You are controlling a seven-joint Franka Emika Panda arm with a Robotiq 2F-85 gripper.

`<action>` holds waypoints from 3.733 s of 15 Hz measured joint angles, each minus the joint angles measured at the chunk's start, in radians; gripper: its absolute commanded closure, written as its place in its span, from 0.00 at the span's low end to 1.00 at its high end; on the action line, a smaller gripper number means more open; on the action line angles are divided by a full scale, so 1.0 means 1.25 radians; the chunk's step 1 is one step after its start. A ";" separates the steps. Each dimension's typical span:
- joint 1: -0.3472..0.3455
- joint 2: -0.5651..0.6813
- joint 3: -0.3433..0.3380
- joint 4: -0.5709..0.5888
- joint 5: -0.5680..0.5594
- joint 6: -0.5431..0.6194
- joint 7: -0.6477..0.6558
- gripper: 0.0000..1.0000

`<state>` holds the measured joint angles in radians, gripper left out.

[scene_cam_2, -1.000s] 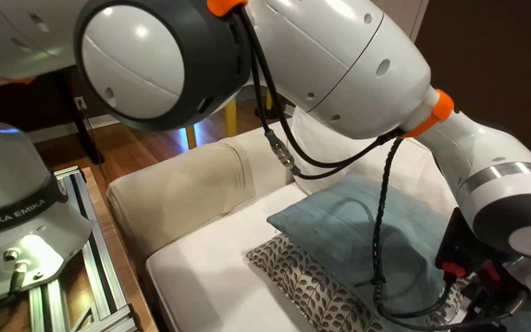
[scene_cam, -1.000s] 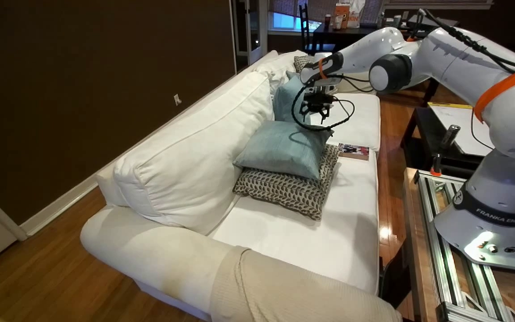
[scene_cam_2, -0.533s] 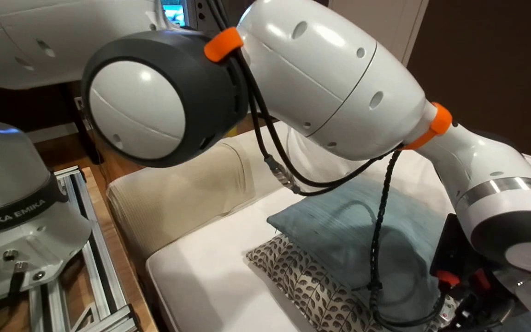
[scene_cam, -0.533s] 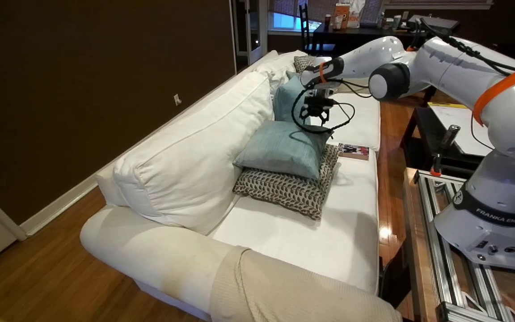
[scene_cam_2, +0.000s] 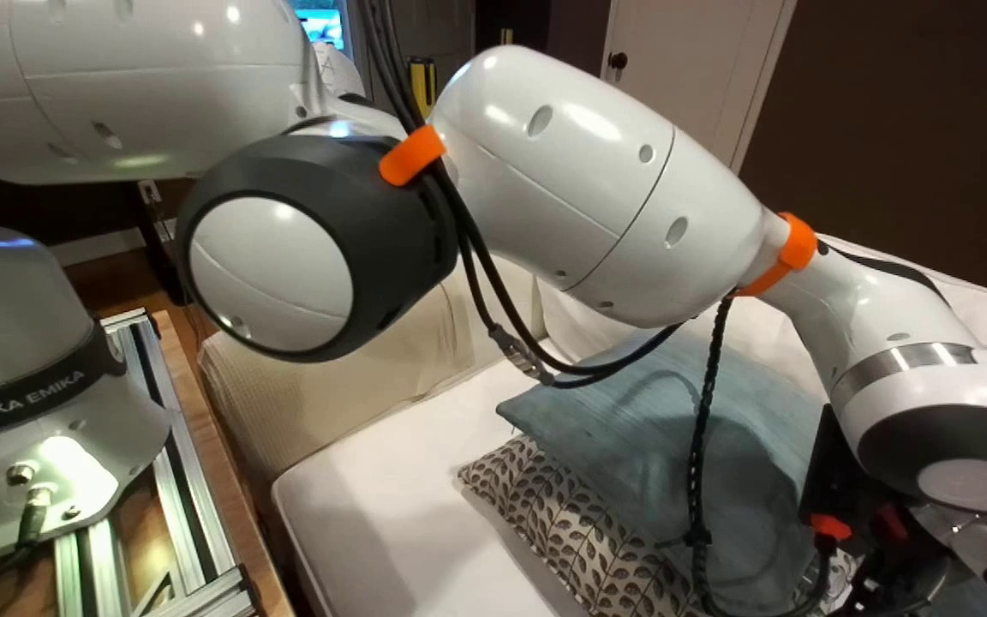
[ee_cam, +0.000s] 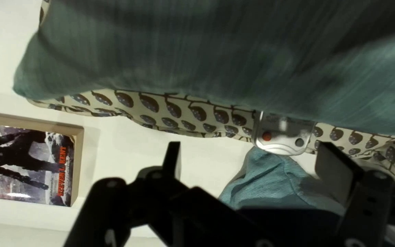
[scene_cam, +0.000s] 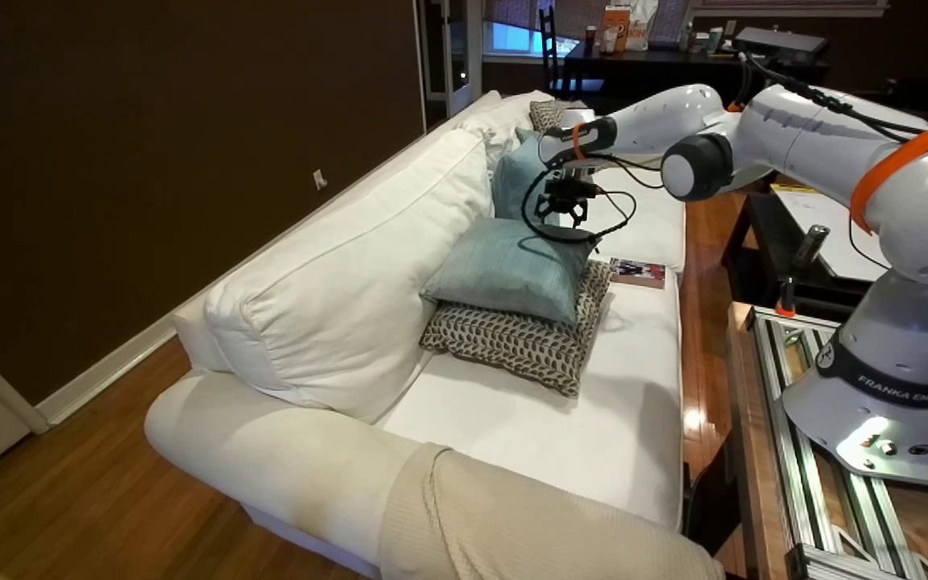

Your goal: Take out the remote in between the pillows

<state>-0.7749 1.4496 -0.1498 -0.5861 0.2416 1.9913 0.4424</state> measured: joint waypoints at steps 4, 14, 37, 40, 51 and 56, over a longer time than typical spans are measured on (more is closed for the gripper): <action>0.001 0.034 0.007 0.030 -0.007 0.011 -0.005 0.00; 0.008 0.032 0.045 -0.012 -0.013 0.103 -0.007 0.00; 0.006 0.030 0.045 -0.038 -0.013 0.119 0.035 0.44; 0.006 0.030 0.045 -0.043 -0.013 0.175 0.037 0.21; 0.006 0.030 0.045 -0.058 -0.011 0.211 0.041 0.00; 0.005 0.028 0.049 -0.063 -0.007 0.211 0.039 0.00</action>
<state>-0.7692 1.4846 -0.0884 -0.6646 0.2325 2.2550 0.4916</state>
